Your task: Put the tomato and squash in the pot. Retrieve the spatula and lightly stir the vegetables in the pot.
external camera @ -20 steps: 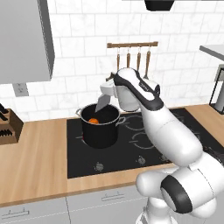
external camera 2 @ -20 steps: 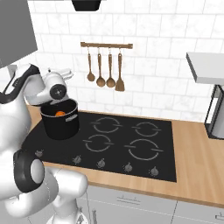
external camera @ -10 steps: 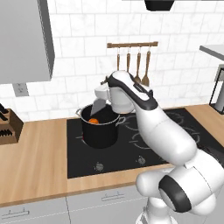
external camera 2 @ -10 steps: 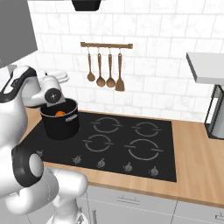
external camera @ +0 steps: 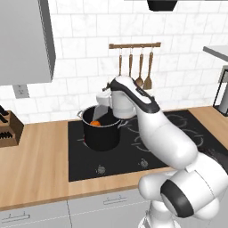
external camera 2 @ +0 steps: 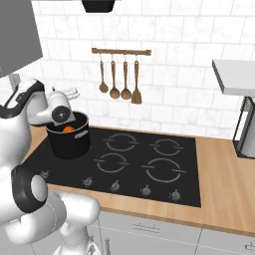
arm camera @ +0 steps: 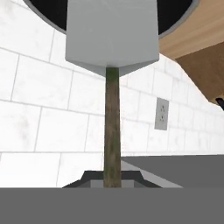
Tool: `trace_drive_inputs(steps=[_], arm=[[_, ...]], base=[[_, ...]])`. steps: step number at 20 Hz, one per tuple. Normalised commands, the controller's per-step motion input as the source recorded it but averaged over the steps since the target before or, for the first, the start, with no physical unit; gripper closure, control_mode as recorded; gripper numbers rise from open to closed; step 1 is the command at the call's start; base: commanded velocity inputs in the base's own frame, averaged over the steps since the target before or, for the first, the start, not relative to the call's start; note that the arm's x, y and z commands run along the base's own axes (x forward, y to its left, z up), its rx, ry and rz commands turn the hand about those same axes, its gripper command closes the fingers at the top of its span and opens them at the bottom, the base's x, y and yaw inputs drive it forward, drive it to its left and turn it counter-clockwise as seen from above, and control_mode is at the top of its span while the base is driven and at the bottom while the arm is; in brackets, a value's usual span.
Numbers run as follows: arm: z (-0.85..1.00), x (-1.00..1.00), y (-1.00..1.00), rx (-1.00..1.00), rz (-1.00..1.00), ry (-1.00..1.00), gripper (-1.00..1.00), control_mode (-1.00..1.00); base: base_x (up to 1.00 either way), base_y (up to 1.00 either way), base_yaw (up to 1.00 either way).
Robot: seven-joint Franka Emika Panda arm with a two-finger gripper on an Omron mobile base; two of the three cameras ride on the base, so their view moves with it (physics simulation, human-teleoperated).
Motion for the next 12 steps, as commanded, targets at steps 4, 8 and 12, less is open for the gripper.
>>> trace_drive_inputs(steps=[4, 8, 12], arm=[[-0.24, 0.07, 0.01, 0.0, 0.0, 0.0, 1.0, -1.0], [-0.19, 0.12, 0.04, 0.0, 0.0, 0.0, 1.0, -1.0], [-0.16, 0.11, 0.06, 0.0, 0.0, 0.0, 1.0, -1.0]], base=[[0.0, 0.0, 0.0], [0.0, 0.0, 0.0], [0.0, 0.0, 0.0]])
